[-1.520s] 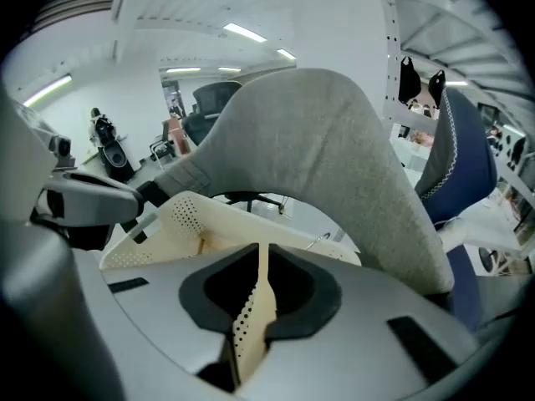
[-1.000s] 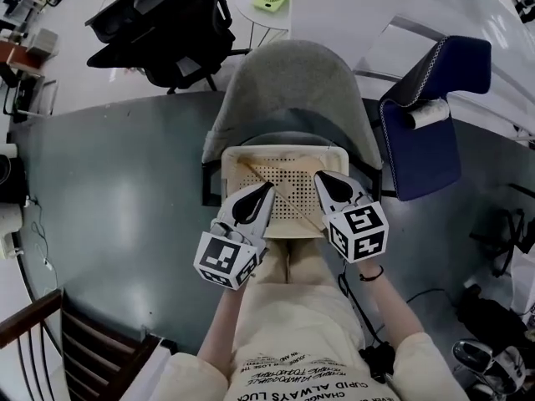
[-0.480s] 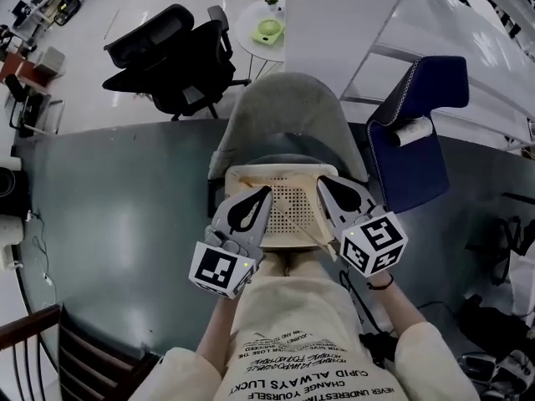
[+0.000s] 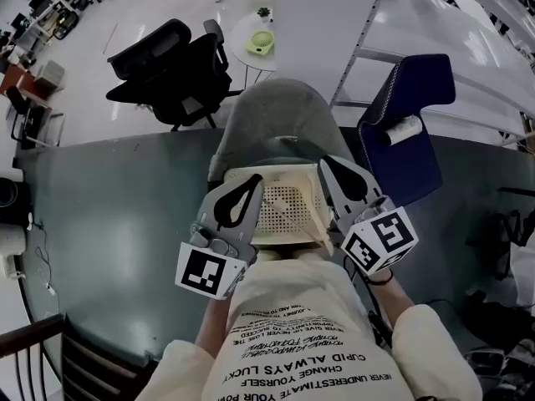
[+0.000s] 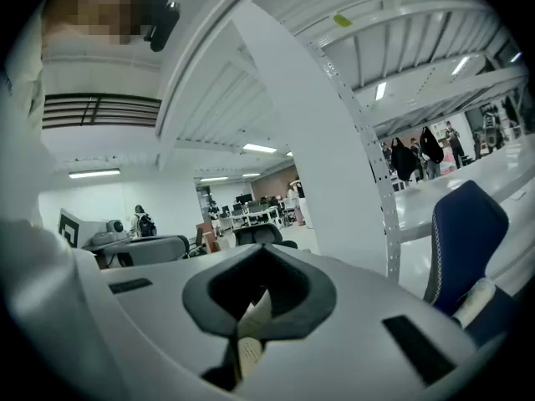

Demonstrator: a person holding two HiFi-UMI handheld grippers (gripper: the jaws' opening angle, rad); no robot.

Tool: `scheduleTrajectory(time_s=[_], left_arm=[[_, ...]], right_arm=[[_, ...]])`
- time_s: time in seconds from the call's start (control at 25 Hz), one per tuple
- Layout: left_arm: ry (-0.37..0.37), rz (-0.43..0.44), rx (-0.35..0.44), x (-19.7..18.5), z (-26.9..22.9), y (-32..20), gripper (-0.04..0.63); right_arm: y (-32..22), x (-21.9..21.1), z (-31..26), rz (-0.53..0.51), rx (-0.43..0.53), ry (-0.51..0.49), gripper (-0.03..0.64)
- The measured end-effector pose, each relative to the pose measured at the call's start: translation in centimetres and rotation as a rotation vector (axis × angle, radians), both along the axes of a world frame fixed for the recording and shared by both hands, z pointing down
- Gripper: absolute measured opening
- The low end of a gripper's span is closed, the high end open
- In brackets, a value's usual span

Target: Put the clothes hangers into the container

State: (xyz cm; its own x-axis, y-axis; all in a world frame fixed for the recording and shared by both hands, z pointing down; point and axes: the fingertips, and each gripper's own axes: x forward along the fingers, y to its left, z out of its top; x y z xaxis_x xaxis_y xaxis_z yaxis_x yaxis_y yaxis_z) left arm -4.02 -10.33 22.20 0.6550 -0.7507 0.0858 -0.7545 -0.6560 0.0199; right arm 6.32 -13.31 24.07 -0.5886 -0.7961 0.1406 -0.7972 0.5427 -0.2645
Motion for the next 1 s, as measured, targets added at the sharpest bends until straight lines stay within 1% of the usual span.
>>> scheduleTrajectory(time_s=[0.12, 0.32, 0.64, 1.0], left_arm=[[0.007, -0.001, 0.035, 0.1, -1.5, 0.0, 0.023], [0.017, -0.007, 0.068, -0.1, -2.6, 0.3, 0.023], [0.017, -0.021, 0.089, -0.5, -2.9, 0.1, 0.023], [0.008, -0.051, 0.075, -1.5, -2.3, -0.3, 0.023]], right_arm=[[0.2, 0.3, -1.4, 0.017, 0.03, -0.025, 0.003], [0.5, 0.6, -2.3, 0.034, 0.038, -0.054, 0.003], [0.7, 1.0, -2.6, 0.044, 0.058, -0.03, 0.002], [0.6, 1.4, -2.6, 0.056, 0.064, -0.011, 0.003]])
